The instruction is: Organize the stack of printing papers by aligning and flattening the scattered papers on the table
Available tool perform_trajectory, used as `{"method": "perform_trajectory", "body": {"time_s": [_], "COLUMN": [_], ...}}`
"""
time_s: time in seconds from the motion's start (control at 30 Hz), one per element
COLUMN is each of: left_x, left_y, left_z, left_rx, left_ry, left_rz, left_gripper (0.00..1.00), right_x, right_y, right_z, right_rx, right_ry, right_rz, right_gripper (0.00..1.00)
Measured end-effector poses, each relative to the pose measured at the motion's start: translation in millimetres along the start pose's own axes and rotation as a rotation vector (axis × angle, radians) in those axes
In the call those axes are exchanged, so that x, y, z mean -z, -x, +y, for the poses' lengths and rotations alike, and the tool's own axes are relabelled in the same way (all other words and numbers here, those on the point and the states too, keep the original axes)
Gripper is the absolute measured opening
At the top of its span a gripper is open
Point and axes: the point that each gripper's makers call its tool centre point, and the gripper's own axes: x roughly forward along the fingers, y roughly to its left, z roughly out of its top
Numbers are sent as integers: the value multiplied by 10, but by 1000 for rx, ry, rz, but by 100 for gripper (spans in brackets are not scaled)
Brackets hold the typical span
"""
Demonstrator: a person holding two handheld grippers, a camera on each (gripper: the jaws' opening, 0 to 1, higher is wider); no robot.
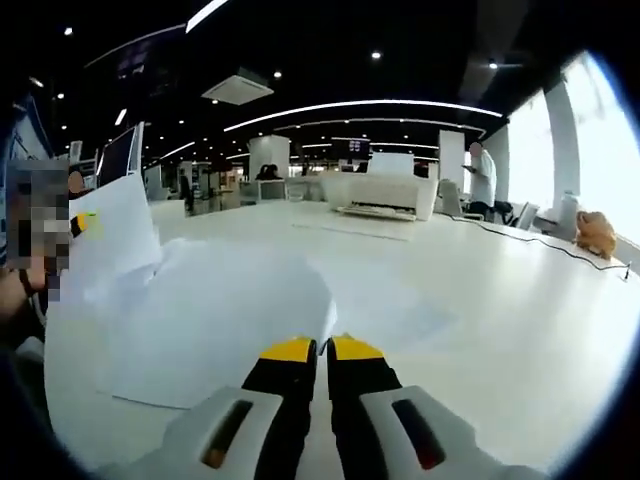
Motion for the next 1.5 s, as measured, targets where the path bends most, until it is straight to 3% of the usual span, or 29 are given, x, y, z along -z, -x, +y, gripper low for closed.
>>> {"method": "perform_trajectory", "body": {"time_s": [0.43,0.53,0.63,0.8,1.5], "left_x": [7,6,8,26,47], "left_y": [4,9,10,2,3], "left_z": [-19,-27,-33,-43,-65], "left_rx": [-3,-1,-1,-1,0], "left_ry": [2,1,-2,-12,-9], "left_rz": [2,1,1,10,15], "left_gripper": [6,6,6,6,6], "right_x": [-100,-185,-336,-438,-499], "right_y": [40,80,160,230,215], "right_z": [0,21,53,93,162], "right_rx": [-10,-26,-59,-84,-111], "right_ry": [-60,-87,-145,-165,-151], "right_rz": [-59,-109,-200,-261,-279], "right_gripper": [1,1,0,0,0]}}
